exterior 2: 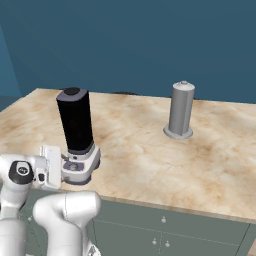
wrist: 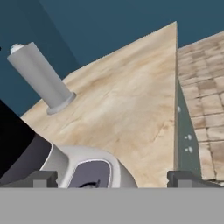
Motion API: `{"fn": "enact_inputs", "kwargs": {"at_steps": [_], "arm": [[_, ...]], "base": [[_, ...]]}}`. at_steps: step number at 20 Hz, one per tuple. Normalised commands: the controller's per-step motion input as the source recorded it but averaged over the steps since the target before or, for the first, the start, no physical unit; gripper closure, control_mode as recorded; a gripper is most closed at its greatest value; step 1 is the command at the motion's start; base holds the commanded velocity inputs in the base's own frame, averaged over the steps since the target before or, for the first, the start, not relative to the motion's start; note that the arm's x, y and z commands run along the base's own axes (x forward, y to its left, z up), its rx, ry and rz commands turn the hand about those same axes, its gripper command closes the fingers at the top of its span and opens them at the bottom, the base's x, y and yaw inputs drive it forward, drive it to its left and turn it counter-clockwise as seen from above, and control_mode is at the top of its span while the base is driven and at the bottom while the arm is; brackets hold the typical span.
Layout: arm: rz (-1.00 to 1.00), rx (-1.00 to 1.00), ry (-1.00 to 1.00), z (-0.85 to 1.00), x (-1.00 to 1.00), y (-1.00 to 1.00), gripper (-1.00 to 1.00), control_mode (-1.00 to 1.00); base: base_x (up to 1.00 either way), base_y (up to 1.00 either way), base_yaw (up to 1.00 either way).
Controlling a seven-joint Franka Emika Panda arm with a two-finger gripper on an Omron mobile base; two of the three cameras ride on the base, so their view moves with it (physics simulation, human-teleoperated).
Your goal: Open the blender lid, put the peach in the blender, close the lid, and start the blender.
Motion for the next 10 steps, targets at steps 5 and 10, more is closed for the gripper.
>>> {"fn": "enact_inputs", "kwargs": {"at_steps": [5, 10], "arm": [[0.10, 0.00, 0.00, -0.17, 0.12, 0.00, -1.00, -1.00], [0.06, 0.00, -0.01, -0.09, 0.22, 0.00, -1.00, -1.00]], "base": [[0.00, 0.00, 0.00], [0.00, 0.00, 0.00]]}}
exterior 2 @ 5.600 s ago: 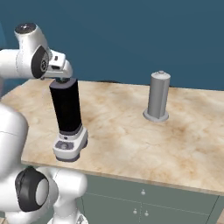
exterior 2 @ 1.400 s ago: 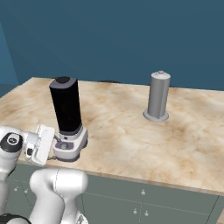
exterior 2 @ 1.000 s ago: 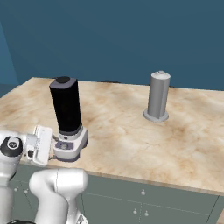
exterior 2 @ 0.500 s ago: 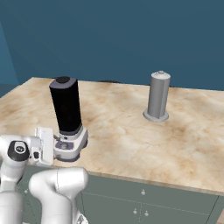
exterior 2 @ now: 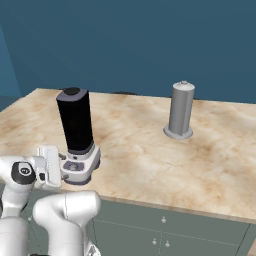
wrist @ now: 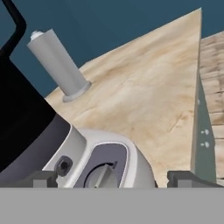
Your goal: Open the blender lid, put the peach in the blender, close the lid, and start the blender.
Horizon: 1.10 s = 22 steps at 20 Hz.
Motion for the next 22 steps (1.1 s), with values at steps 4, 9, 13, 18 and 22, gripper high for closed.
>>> {"fn": "enact_inputs", "kwargs": {"at_steps": [4, 9, 13, 18, 22], "arm": [[0.01, 0.00, -0.02, 0.00, 0.10, 0.00, -1.00, -1.00], [-0.06, 0.00, 0.00, -0.04, 0.05, -0.01, -1.00, -1.00], [-0.14, 0.00, 0.00, -0.16, 0.00, -0.01, -1.00, -1.00], [-0.18, 0.00, 0.00, -0.12, 0.00, -0.04, -1.00, -1.00], [-0.13, 0.00, 0.00, -0.11, 0.10, -0.01, -1.00, -1.00]], "base": [[0.00, 0.00, 0.00], [0.00, 0.00, 0.00], [0.00, 0.00, 0.00], [0.00, 0.00, 0.00], [0.00, 0.00, 0.00]]}}
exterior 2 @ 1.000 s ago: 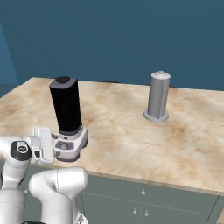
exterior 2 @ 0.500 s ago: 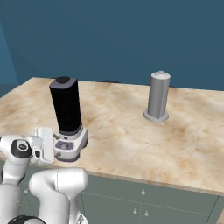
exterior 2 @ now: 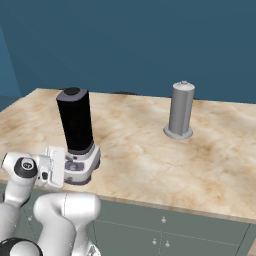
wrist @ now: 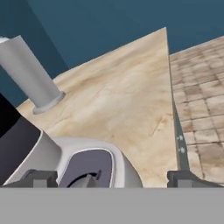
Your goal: Open the blender lid, put the peach in the blender, close the lid, and start the blender.
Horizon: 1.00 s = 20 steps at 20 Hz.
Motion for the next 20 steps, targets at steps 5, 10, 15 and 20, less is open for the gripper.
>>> {"fn": "enact_inputs", "kwargs": {"at_steps": [5, 10, 15, 20], "arm": [[-0.07, 0.00, 0.00, -0.17, 0.20, -0.03, -1.00, -1.00], [-0.03, 0.00, 0.00, -0.22, 0.22, 0.00, -1.00, -1.00], [0.00, 0.00, 0.00, -0.16, 0.27, 0.00, -1.00, -1.00], [0.00, 0.00, -0.05, -0.15, 0.27, -0.05, -1.00, -1.00]], "base": [[0.00, 0.00, 0.00], [0.00, 0.00, 0.00], [0.00, 0.00, 0.00], [0.00, 0.00, 0.00]]}}
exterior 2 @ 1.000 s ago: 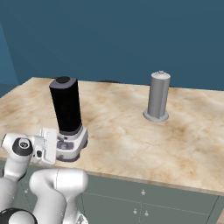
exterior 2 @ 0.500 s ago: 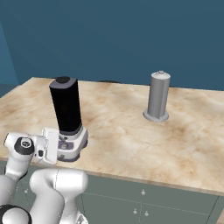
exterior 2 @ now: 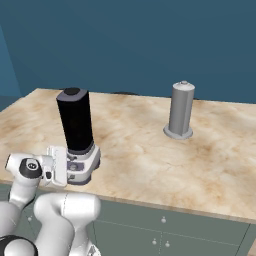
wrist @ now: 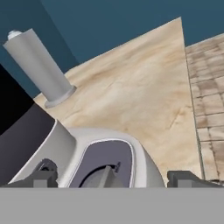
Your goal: Open the blender lid, put the peach in the blender, close the lid, and start the blender.
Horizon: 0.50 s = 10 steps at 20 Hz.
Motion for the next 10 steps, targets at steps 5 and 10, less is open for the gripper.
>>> {"fn": "enact_inputs", "kwargs": {"at_steps": [5, 10], "arm": [[0.01, 0.00, -0.08, -0.21, 0.30, -0.06, -1.00, -1.00], [0.01, 0.00, -0.07, -0.29, 0.27, -0.14, -1.00, -1.00]], "base": [[0.00, 0.00, 0.00], [0.00, 0.00, 0.00]]}}
